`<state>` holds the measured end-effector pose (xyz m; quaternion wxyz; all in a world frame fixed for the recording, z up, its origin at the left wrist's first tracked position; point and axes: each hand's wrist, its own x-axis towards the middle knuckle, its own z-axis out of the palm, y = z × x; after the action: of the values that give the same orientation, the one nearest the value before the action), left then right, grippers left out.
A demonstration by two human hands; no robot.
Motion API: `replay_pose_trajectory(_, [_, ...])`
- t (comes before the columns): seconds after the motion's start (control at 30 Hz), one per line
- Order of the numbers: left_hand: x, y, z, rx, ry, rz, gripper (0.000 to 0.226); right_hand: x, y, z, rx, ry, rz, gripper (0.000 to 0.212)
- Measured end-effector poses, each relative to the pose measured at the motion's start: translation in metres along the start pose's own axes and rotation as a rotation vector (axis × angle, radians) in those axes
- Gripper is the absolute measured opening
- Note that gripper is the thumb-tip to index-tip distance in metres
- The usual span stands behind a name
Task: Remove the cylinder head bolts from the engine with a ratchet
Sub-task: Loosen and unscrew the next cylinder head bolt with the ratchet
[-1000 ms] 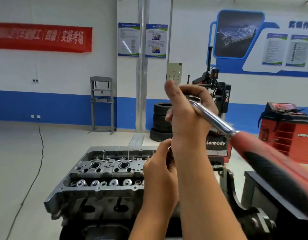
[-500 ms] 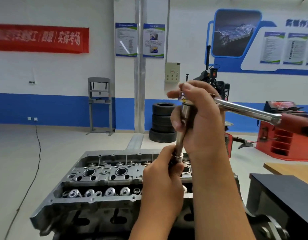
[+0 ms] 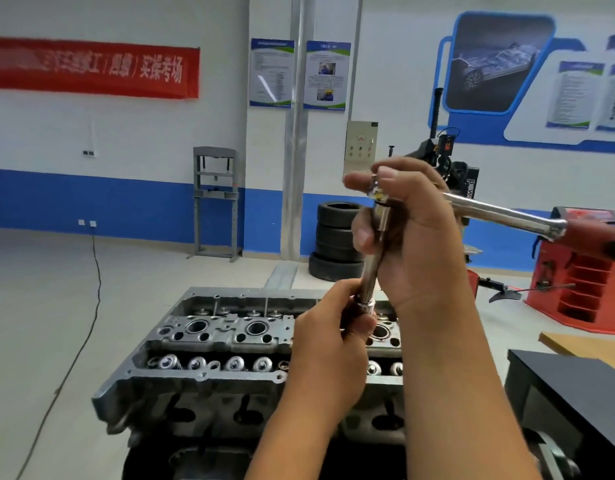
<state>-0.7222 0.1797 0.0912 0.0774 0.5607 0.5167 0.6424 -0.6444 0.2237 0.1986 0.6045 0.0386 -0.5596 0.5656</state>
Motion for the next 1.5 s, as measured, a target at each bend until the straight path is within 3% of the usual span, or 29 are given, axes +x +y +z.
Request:
replay_pose_trajectory(0.13, [-0.005,0.006,0.008,0.076,0.110,0.032,0.038,-0.003,0.014,0.013,-0.311,0.288,-0.344,0.009])
replay_pose_trajectory(0.23, [-0.009,0.008,0.009,0.111,0.146,0.031,0.034,-0.005,0.024,0.025,-0.547,0.272,-0.493,0.007])
replay_pose_trajectory(0.3, [-0.008,0.008,0.001,0.096,0.085,0.049,0.038,-0.007,0.021,0.025,-0.502,0.180,-0.369,0.005])
replay_pose_trajectory(0.43, [0.000,0.005,-0.013,0.087,-0.159,-0.001,0.031,0.002,0.001,0.004,-0.113,-0.080,-0.009,0.007])
replay_pose_trajectory(0.53, [0.004,0.001,-0.008,0.093,-0.120,-0.037,0.027,0.012,-0.009,-0.010,0.099,-0.184,0.184,0.010])
replay_pose_trajectory(0.63, [0.003,0.000,-0.003,0.115,-0.034,-0.008,0.033,0.011,-0.010,-0.016,0.082,-0.182,0.174,0.008])
replay_pose_trajectory(0.73, [0.000,-0.003,0.000,0.122,0.015,0.046,0.039,0.002,-0.006,-0.013,-0.227,-0.093,-0.054,0.004])
replay_pose_trajectory(0.83, [-0.003,-0.006,-0.003,0.166,0.040,0.103,0.028,0.000,0.003,0.005,-0.414,-0.068,-0.196,0.007])
replay_pose_trajectory(0.93, [-0.003,-0.010,-0.014,0.140,-0.058,0.075,0.024,0.008,0.006,0.012,-0.261,-0.247,-0.033,0.008])
replay_pose_trajectory(1.03, [-0.002,-0.009,-0.017,0.036,-0.101,0.005,0.035,0.018,0.001,-0.001,0.125,-0.433,0.222,0.016])
replay_pose_trajectory(1.1, [0.000,-0.007,-0.011,0.002,-0.056,-0.024,0.044,0.022,0.000,-0.010,0.364,-0.469,0.305,0.025])
replay_pose_trajectory(1.2, [0.001,-0.009,-0.004,-0.002,0.002,-0.039,0.048,0.018,0.002,-0.012,0.375,-0.333,0.230,0.016])
replay_pose_trajectory(1.27, [0.001,-0.010,-0.001,-0.006,0.026,-0.035,0.040,0.011,0.003,-0.007,0.168,-0.131,0.078,0.005])
replay_pose_trajectory(1.4, [-0.001,-0.009,0.000,0.036,0.060,0.014,0.032,-0.002,0.011,0.009,-0.251,0.230,-0.246,0.007])
replay_pose_trajectory(1.5, [-0.001,-0.008,-0.008,0.059,-0.045,0.034,0.028,-0.006,0.011,0.017,-0.388,0.119,-0.223,0.002])
